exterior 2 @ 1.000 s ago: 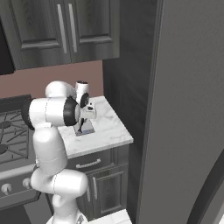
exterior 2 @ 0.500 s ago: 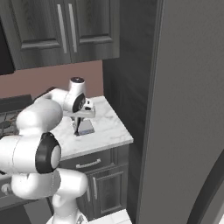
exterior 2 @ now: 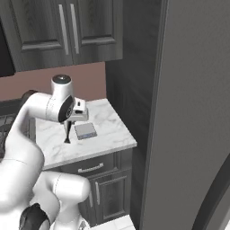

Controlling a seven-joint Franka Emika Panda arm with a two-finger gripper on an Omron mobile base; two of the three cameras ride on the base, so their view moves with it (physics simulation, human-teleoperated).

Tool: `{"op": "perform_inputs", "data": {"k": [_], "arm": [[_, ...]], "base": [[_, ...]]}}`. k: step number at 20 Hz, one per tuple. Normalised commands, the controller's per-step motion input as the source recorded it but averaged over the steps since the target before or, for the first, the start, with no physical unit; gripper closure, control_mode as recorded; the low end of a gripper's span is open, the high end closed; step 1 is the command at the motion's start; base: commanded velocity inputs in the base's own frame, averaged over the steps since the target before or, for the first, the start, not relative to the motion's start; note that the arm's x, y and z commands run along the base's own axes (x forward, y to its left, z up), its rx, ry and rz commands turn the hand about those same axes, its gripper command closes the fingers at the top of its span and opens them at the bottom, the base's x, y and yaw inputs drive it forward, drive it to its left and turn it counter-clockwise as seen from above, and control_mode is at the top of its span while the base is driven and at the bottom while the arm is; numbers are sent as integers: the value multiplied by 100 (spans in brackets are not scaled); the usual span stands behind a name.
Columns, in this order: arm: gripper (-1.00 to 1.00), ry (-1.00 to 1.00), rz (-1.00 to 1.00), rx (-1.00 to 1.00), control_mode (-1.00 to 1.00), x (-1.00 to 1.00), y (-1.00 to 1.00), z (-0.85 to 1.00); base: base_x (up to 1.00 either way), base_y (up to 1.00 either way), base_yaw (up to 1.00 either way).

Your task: Take the fish from the fridge and place it on the digital scale on the counter by the fridge. Wait a few seconds for a reading, then move it to the plate on the dining counter.

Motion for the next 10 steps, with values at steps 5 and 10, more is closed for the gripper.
{"op": "perform_inputs", "data": {"k": [5, 10], "arm": [[100, -4, 4, 0, -100, -100, 0, 68], [100, -12, 2, 0, -100, -59, 0, 11]], "base": [[0, 0, 0], [0, 0, 0]]}}
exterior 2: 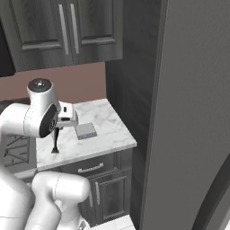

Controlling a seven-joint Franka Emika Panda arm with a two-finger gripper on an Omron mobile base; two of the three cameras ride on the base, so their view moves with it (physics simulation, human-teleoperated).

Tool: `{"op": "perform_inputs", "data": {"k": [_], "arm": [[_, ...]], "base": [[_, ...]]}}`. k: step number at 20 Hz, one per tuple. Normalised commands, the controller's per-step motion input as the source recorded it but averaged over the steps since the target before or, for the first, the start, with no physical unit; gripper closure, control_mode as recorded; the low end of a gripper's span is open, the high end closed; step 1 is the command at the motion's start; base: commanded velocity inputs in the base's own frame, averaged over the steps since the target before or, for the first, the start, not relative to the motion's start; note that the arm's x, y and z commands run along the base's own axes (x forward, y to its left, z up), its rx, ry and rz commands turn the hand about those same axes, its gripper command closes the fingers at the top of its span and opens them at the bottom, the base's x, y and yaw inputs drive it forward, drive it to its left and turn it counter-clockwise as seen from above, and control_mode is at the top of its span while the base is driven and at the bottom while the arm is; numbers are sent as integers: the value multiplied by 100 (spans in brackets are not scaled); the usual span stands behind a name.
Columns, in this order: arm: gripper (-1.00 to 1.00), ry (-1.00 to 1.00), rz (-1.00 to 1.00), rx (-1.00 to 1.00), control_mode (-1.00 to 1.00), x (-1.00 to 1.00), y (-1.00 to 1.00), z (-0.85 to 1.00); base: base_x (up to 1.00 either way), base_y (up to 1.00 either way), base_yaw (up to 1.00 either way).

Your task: Take the fish from the fridge and place it on the digital scale on the counter by the fridge. Wait a few seconds for a reading, then move it to the plate on the dining counter.

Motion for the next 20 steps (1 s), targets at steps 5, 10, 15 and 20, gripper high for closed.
{"op": "perform_inputs", "data": {"k": [5, 10, 15, 20], "arm": [[100, 0, 0, 0, -100, 0, 0, 0], [100, 0, 0, 0, -100, -19, 0, -2], [100, 0, 0, 0, 100, 0, 0, 0], [100, 0, 0, 0, 100, 0, 0, 0]], "base": [[0, 0, 0], [0, 0, 0], [-100, 0, 0], [-100, 0, 0]]}}
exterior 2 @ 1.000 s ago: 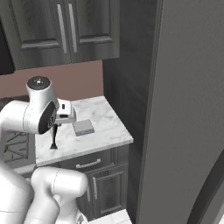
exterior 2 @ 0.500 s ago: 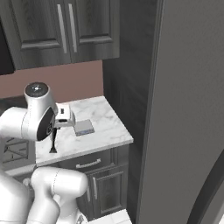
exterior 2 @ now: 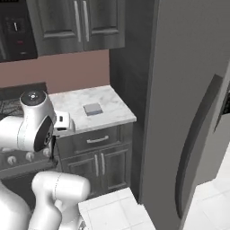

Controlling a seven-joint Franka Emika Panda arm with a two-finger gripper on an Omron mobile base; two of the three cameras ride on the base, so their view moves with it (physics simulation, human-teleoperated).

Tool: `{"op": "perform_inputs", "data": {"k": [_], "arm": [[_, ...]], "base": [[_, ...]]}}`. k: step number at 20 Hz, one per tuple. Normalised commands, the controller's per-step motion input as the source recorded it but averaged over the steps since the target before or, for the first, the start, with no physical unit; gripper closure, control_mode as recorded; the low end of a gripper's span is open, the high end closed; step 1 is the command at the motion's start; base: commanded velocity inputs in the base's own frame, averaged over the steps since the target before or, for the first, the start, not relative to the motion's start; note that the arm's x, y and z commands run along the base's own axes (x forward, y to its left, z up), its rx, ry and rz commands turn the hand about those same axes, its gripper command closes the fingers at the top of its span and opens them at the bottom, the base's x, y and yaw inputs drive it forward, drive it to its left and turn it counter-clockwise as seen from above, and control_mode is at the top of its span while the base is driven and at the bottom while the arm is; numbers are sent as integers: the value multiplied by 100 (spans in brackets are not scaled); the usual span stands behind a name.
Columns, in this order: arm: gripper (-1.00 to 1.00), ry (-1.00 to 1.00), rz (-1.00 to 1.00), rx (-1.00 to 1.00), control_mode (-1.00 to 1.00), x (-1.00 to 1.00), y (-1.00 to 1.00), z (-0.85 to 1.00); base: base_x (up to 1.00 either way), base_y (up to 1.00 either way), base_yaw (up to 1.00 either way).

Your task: Take the fish from the fridge and place it on the digital scale on the counter by the fridge. Wait a few seconds for a reading, then move it to the plate on the dining counter.

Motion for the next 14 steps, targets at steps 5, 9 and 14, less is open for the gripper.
{"op": "perform_inputs", "data": {"k": [5, 9, 14], "arm": [[100, 0, 0, 0, 100, 0, 0, 0], [100, 0, 0, 0, 100, 0, 0, 0], [100, 0, 0, 0, 100, 0, 0, 0]], "base": [[-100, 0, 6], [-100, 44, 35], [-36, 80, 77]]}}
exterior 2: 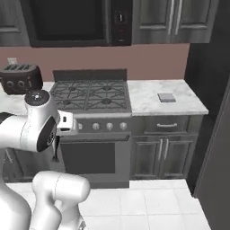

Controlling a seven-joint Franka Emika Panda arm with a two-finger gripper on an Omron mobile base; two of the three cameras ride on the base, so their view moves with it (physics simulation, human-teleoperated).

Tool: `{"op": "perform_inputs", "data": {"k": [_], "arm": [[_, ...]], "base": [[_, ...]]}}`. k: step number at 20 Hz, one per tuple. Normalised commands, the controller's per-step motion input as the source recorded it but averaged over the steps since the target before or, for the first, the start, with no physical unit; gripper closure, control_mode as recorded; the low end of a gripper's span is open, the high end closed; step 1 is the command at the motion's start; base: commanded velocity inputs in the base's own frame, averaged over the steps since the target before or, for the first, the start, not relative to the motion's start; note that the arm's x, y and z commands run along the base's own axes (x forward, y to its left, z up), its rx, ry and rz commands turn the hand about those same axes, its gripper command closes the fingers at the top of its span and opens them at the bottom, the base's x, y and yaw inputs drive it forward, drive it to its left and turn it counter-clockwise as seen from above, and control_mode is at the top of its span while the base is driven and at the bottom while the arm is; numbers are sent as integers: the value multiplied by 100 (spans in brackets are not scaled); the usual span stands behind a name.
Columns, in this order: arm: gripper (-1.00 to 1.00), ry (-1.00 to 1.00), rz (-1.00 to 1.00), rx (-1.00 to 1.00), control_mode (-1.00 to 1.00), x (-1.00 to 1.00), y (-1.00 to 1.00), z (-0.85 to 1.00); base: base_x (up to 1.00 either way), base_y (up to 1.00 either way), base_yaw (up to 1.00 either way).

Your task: Take the fish from the fridge and place it on the digital scale on the counter by the fridge. Wait a few seconds for a reading, then move it to the plate on the dining counter.

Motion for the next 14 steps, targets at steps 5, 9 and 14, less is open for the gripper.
{"op": "perform_inputs", "data": {"k": [5, 9, 14], "arm": [[100, 0, 0, 0, 100, 0, 0, 0], [100, 0, 0, 0, 100, 0, 0, 0], [100, 0, 0, 0, 100, 0, 0, 0]], "base": [[0, 60, 93], [8, 51, 91], [9, 56, 87]]}}
